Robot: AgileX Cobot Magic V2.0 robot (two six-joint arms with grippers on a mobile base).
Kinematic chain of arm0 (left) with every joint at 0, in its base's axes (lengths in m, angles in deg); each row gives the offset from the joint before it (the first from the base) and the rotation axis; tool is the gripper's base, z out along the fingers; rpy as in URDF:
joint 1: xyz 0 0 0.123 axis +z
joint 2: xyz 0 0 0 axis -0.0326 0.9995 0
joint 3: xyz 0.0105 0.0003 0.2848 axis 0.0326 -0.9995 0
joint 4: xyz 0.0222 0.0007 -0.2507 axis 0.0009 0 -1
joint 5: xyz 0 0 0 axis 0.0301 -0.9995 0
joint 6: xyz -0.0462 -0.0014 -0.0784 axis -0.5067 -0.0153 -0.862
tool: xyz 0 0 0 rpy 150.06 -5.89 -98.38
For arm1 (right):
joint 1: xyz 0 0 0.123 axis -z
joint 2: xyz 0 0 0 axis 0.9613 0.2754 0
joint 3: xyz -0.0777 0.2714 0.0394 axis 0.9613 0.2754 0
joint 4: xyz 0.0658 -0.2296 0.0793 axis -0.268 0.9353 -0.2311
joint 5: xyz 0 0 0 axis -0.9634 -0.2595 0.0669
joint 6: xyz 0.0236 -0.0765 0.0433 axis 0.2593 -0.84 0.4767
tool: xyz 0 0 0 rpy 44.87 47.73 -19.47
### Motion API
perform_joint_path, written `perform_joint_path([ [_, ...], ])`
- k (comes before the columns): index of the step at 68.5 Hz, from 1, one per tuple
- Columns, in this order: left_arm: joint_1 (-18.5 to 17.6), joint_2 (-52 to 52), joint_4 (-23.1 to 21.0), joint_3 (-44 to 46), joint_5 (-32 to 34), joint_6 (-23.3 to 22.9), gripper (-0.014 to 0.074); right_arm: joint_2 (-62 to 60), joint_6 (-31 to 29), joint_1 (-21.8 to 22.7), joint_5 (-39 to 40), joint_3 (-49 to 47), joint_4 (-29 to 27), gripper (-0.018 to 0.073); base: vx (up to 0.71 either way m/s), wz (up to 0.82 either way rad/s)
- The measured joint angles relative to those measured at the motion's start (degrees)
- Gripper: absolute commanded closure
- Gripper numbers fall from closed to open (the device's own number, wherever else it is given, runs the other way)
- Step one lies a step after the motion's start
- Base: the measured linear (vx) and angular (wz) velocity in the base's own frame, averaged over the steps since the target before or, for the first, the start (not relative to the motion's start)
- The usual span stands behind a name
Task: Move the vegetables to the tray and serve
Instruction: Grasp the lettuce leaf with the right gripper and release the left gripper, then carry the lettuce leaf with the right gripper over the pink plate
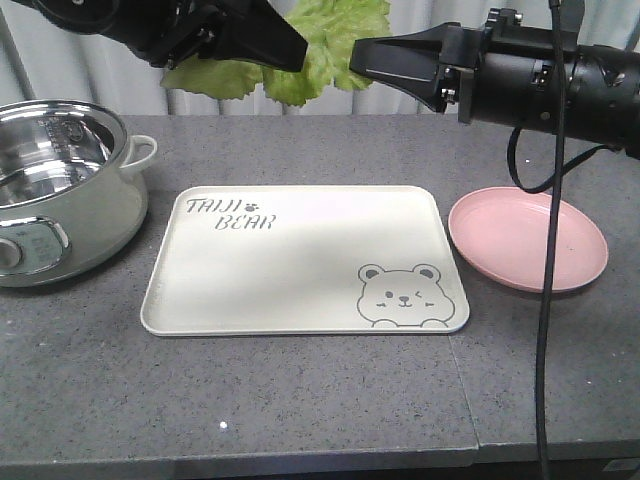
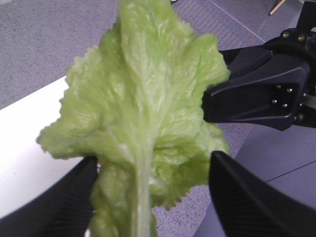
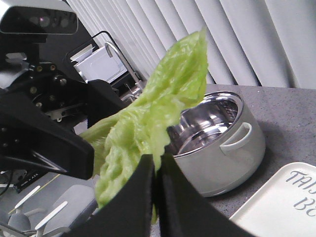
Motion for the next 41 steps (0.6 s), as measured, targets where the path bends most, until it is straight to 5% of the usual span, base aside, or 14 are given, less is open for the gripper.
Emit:
perform_joint_path([
  [26,0.0,-1.76,0.68,0.0,-0.9,0.0,0.0055,-0.61,-0.49,1.08,2.34,0.0,0.22,0.0565,0.0,0.0],
  [41,-0.02,-5.02,9.15,0.0,-0.9,0.0,0.0062,-2.97,1.45,11.36,-0.68,0.0,0.22,0.0565,0.0,0.0],
])
